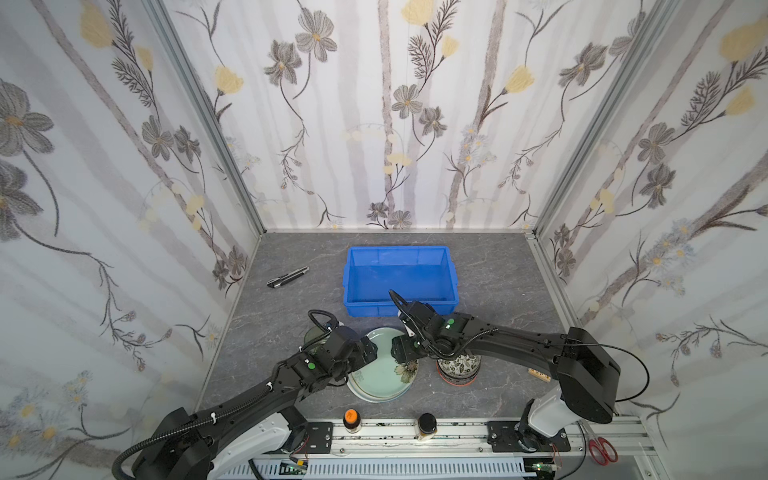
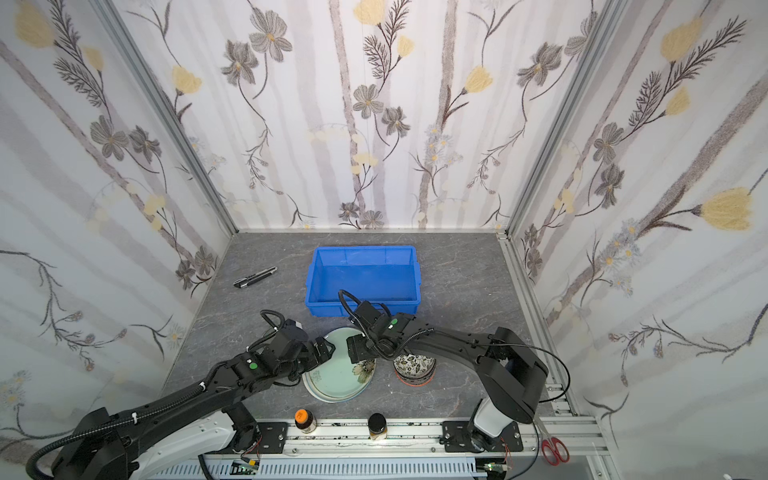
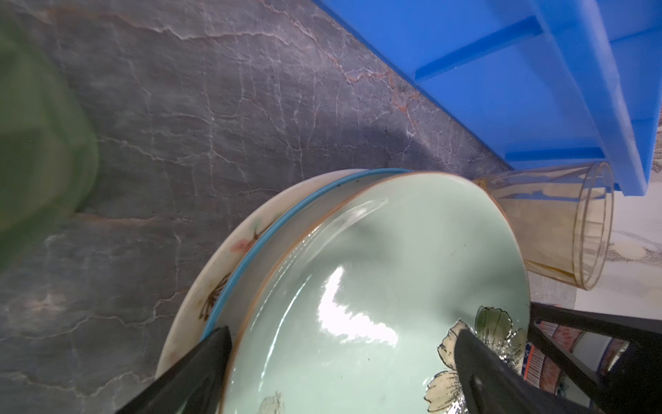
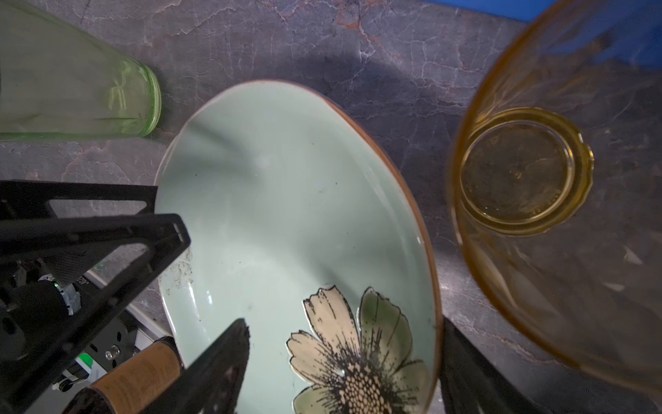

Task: Place the mixed dishes into the plastic bin

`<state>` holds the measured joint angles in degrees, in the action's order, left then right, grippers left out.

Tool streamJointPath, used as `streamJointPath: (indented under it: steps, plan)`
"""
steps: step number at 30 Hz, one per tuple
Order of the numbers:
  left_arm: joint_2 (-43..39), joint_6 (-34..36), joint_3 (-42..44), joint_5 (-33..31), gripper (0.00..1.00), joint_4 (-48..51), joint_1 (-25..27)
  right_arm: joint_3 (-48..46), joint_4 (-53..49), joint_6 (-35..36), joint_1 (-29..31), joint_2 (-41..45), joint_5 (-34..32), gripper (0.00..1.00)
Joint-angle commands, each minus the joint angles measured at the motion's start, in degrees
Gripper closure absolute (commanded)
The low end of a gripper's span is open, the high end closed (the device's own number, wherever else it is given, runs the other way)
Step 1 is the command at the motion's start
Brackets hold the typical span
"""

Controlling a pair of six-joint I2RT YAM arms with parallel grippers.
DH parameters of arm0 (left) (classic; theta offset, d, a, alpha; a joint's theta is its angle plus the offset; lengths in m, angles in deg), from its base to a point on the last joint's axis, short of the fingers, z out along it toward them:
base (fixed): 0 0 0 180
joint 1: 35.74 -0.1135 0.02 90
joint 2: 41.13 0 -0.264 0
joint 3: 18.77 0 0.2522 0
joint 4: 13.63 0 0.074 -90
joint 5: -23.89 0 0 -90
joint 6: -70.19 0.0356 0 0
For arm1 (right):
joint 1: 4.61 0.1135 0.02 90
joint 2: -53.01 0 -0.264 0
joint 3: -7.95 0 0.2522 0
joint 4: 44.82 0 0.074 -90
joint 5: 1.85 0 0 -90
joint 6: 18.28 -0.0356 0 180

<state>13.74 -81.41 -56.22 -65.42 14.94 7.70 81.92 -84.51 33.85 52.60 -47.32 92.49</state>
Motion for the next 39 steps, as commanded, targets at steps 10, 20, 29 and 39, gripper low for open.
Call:
streamJointPath:
  steps: [10,20,29,39]
  plan:
    - [0.0,-1.0,0.4,-0.8,0.00,1.3,0.0,-0.1,6.0,-0.6,0.3,0.1,4.7,0.25]
    - [-0.2,-1.1,0.5,-0.9,0.00,1.4,0.0,-1.1,9.7,-2.4,0.2,1.4,8.5,0.29]
    - [-0.2,-1.2,0.5,-1.0,0.00,1.3,-0.1,-2.1,13.1,-4.1,0.0,1.6,11.1,0.32]
    - [0.1,-1.2,0.2,-1.1,0.00,1.1,0.0,-3.3,16.2,-6.0,-0.7,2.8,12.9,0.36]
